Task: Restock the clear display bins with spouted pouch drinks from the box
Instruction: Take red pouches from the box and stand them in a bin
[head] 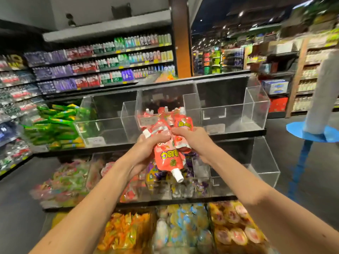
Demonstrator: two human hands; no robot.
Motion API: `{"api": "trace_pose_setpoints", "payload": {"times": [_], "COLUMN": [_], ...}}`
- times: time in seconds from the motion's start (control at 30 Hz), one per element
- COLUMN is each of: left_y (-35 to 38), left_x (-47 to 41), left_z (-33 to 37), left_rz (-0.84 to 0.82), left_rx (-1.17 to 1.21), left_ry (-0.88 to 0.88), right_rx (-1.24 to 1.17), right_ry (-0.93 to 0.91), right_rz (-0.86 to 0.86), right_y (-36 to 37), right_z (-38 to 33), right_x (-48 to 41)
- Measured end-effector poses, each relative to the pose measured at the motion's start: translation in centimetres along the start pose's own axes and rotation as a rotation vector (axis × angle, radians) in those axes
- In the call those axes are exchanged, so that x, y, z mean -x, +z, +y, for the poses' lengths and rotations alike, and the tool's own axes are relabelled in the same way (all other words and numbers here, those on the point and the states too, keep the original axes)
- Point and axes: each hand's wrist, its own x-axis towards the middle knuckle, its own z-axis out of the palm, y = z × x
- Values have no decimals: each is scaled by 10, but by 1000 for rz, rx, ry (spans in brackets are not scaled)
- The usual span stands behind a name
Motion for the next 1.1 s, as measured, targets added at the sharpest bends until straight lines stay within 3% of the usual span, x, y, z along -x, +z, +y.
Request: {"api": "trace_pose_setpoints", "payload": {"times": [0.27, 0.47, 0.63, 0.93, 1.1], "left_y": [-18, -32, -47, -109, -130], "left_x": [-44, -98, -139, -200, -234], "left_z": [-8, 5, 17, 67, 73], "left_rz": [4, 74, 149, 214, 122], "left_rx": [57, 24, -3, -119, -94], "left_ry": [15, 33, -24, 143, 186], "right_rx": [91, 19, 32, 357, 663], "right_ry": [111, 160, 177, 66, 32], "right_rz": [-92, -366, -365, 14, 242], "right_y": [7, 4, -4, -11, 23], "right_z": [1, -9, -20, -41, -38], "right_x": [-50, -115, -164, -259, -284]}}
